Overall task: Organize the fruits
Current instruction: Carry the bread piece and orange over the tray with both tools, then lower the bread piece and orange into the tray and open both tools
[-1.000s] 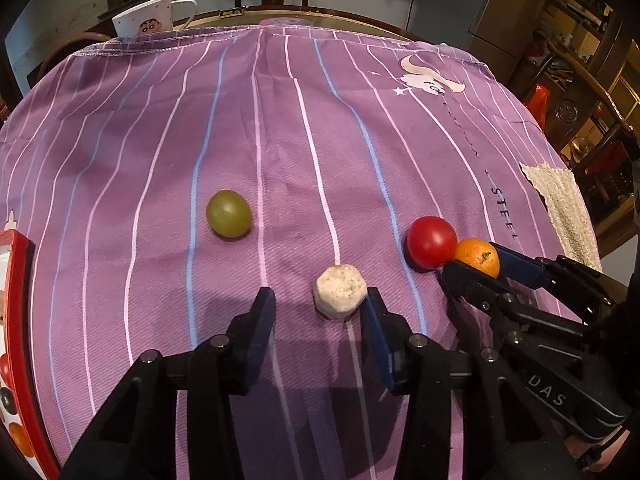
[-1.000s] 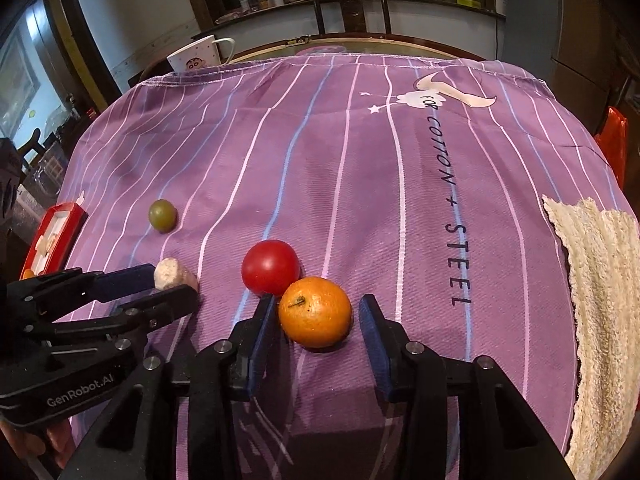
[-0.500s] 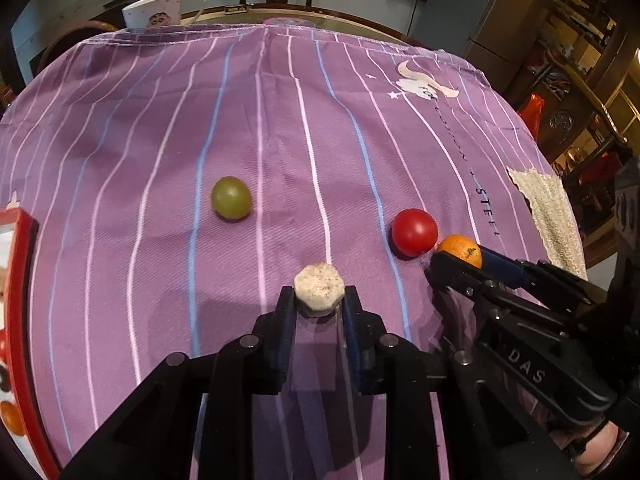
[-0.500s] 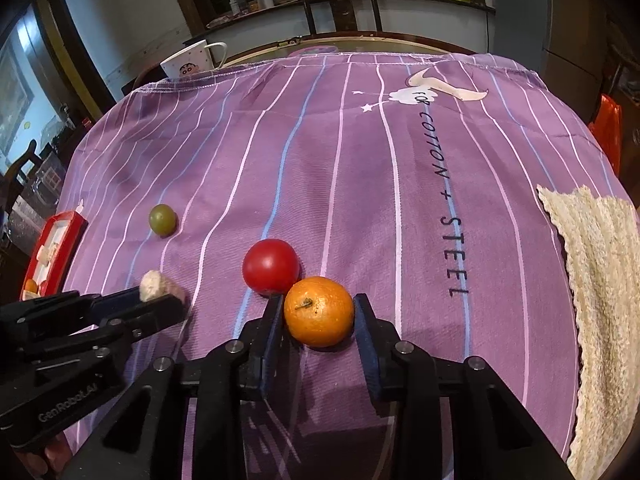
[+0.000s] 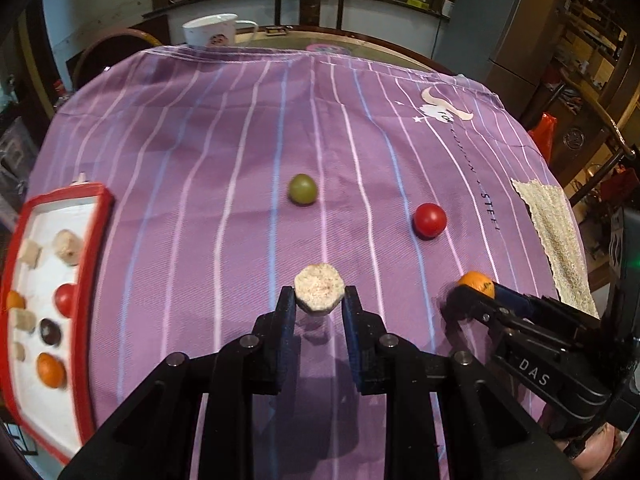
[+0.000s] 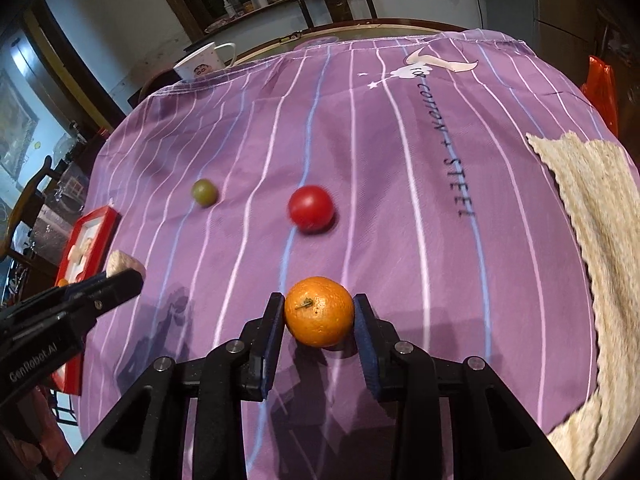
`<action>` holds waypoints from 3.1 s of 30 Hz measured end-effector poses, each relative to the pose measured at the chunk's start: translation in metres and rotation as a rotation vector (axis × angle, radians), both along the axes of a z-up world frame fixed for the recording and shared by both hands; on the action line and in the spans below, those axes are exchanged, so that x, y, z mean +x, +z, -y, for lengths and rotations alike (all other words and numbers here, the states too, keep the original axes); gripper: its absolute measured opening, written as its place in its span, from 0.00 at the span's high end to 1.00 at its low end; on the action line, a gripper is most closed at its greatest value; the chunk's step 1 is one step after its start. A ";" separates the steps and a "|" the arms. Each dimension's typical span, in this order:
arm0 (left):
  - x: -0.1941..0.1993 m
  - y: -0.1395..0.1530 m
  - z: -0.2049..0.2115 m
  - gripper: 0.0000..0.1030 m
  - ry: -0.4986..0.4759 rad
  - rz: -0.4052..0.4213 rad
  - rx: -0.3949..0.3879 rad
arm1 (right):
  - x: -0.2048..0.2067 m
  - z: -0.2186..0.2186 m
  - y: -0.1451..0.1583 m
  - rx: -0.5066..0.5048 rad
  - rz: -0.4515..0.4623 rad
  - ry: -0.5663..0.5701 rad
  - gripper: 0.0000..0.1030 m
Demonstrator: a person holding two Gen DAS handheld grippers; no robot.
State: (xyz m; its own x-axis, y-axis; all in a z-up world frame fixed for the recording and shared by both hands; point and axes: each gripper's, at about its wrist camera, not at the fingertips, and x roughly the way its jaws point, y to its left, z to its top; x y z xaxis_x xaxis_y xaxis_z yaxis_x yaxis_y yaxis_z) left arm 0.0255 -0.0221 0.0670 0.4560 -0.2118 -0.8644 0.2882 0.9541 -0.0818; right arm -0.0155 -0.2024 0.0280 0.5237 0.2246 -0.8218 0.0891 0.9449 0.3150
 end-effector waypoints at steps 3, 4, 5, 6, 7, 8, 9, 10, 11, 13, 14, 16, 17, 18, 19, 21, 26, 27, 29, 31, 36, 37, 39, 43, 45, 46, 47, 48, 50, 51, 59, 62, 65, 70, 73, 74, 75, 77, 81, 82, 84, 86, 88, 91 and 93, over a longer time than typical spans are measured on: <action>-0.010 0.008 -0.012 0.78 0.008 0.019 0.009 | -0.009 -0.013 0.006 -0.001 0.006 0.013 0.64; -0.013 0.011 -0.015 0.78 0.009 0.023 0.009 | -0.012 -0.018 0.010 -0.001 0.010 0.017 0.64; -0.017 0.014 -0.021 0.78 0.012 0.028 0.007 | -0.013 -0.021 0.012 -0.001 0.013 0.020 0.64; -0.020 0.017 -0.027 0.78 0.017 0.033 0.006 | -0.016 -0.027 0.016 0.000 0.018 0.025 0.64; -0.022 0.019 -0.030 0.78 0.020 0.037 0.006 | -0.016 -0.032 0.018 -0.001 0.021 0.030 0.64; -0.025 0.023 -0.038 0.78 0.026 0.046 0.006 | -0.017 -0.037 0.021 -0.002 0.026 0.036 0.64; -0.028 0.026 -0.044 0.78 0.032 0.053 0.005 | -0.019 -0.044 0.025 -0.004 0.033 0.044 0.64; -0.029 0.029 -0.048 0.78 0.036 0.058 0.006 | -0.019 -0.050 0.027 -0.007 0.037 0.050 0.64; -0.031 0.032 -0.055 0.78 0.044 0.066 0.008 | -0.020 -0.057 0.030 -0.009 0.041 0.057 0.64; -0.034 0.038 -0.069 0.78 0.059 0.076 0.003 | -0.022 -0.072 0.037 -0.015 0.051 0.078 0.64; -0.034 0.040 -0.075 0.78 0.065 0.079 0.000 | -0.022 -0.081 0.040 -0.019 0.057 0.090 0.64; -0.037 0.045 -0.091 0.78 0.081 0.091 -0.002 | -0.023 -0.097 0.045 -0.025 0.065 0.109 0.64; -0.038 0.047 -0.097 0.78 0.087 0.095 -0.003 | -0.025 -0.105 0.048 -0.028 0.070 0.119 0.64; -0.040 0.049 -0.104 0.78 0.094 0.100 -0.005 | -0.025 -0.112 0.050 -0.030 0.073 0.127 0.63; -0.041 0.051 -0.111 0.78 0.101 0.106 -0.006 | -0.026 -0.121 0.053 -0.034 0.078 0.139 0.63; -0.043 0.056 -0.125 0.78 0.115 0.118 -0.007 | -0.027 -0.137 0.057 -0.042 0.087 0.157 0.63; -0.047 0.066 -0.161 0.78 0.143 0.140 -0.010 | -0.029 -0.173 0.067 -0.051 0.105 0.193 0.63; -0.048 0.067 -0.166 0.78 0.147 0.144 -0.011 | -0.029 -0.178 0.068 -0.052 0.108 0.198 0.63; -0.050 0.070 -0.178 0.78 0.155 0.152 -0.007 | -0.028 -0.191 0.070 -0.054 0.114 0.211 0.63; -0.050 0.071 -0.187 0.78 0.159 0.158 -0.004 | -0.027 -0.205 0.072 -0.057 0.119 0.226 0.63; -0.051 0.071 -0.208 0.78 0.170 0.161 -0.004 | -0.026 -0.233 0.076 -0.068 0.126 0.259 0.63; -0.052 0.072 -0.211 0.78 0.173 0.162 -0.006 | -0.025 -0.238 0.076 -0.071 0.126 0.264 0.63; -0.052 0.073 -0.219 0.78 0.178 0.165 -0.011 | -0.025 -0.247 0.077 -0.077 0.126 0.273 0.63; -0.051 0.073 -0.234 0.78 0.190 0.171 -0.028 | -0.024 -0.261 0.078 -0.091 0.123 0.286 0.63; -0.051 0.072 -0.241 0.78 0.193 0.170 -0.034 | -0.023 -0.268 0.078 -0.099 0.119 0.293 0.63; -0.051 0.072 -0.244 0.78 0.196 0.169 -0.038 | -0.023 -0.271 0.078 -0.103 0.117 0.296 0.63; -0.051 0.070 -0.248 0.78 0.199 0.168 -0.042 | -0.023 -0.275 0.078 -0.109 0.115 0.299 0.63; -0.052 0.069 -0.251 0.78 0.202 0.165 -0.046 | -0.023 -0.277 0.077 -0.113 0.112 0.302 0.63; -0.053 0.066 -0.258 0.78 0.207 0.160 -0.051 | -0.023 -0.284 0.076 -0.122 0.106 0.313 0.63; -0.053 0.064 -0.261 0.78 0.211 0.156 -0.053 | -0.023 -0.287 0.075 -0.126 0.104 0.320 0.63; -0.056 0.047 -0.287 0.78 0.256 0.113 -0.047 | -0.026 -0.315 0.069 -0.141 0.091 0.375 0.63; -0.058 0.041 -0.297 0.78 0.273 0.099 -0.042 | -0.026 -0.323 0.068 -0.138 0.088 0.390 0.63; -0.059 0.036 -0.304 0.78 0.285 0.085 -0.033 | -0.026 -0.329 0.065 -0.131 0.083 0.400 0.63; -0.060 0.028 -0.309 0.78 0.293 0.065 -0.021 | -0.024 -0.337 0.061 -0.122 0.076 0.418 0.63; -0.059 0.024 -0.311 0.78 0.295 0.054 -0.016 | -0.024 -0.341 0.058 -0.118 0.072 0.426 0.63; -0.059 0.022 -0.311 0.78 0.297 0.048 -0.016 | -0.023 -0.342 0.057 -0.117 0.070 0.428 0.63; -0.058 0.020 -0.313 0.78 0.298 0.043 -0.016 | -0.023 -0.343 0.056 -0.115 0.068 0.429 0.63; -0.057 0.016 -0.315 0.78 0.302 0.032 -0.016 | -0.023 -0.343 0.054 -0.112 0.064 0.429 0.63; -0.052 0.009 -0.322 0.78 0.317 0.013 -0.015 | -0.020 -0.344 0.050 -0.105 0.056 0.428 0.63; -0.051 0.008 -0.325 0.78 0.324 0.009 -0.015 | -0.020 -0.344 0.050 -0.106 0.055 0.428 0.63; -0.049 0.005 -0.332 0.78 0.341 -0.001 -0.018 | -0.019 -0.345 0.048 -0.107 0.054 0.429 0.63; -0.047 0.000 -0.339 0.78 0.355 -0.014 -0.021 | -0.018 -0.346 0.047 -0.108 0.054 0.433 0.63; -0.045 -0.005 -0.344 0.78 0.364 -0.028 -0.024 | -0.018 -0.348 0.045 -0.105 0.053 0.438 0.63; -0.043 -0.012 -0.349 0.78 0.371 -0.050 -0.023 | -0.018 -0.353 0.040 -0.093 0.048 0.448 0.63; -0.042 -0.017 -0.351 0.78 0.371 -0.065 -0.023 | -0.019 -0.358 0.036 -0.086 0.042 0.460 0.63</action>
State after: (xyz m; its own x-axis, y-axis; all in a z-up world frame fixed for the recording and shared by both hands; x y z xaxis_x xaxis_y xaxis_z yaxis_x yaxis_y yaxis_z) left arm -0.0170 0.3285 0.0498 0.4495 -0.0620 -0.8911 -0.0834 0.9903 -0.1110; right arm -0.0340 0.1558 0.0645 0.4189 0.3730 -0.8279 -0.3564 0.9061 0.2279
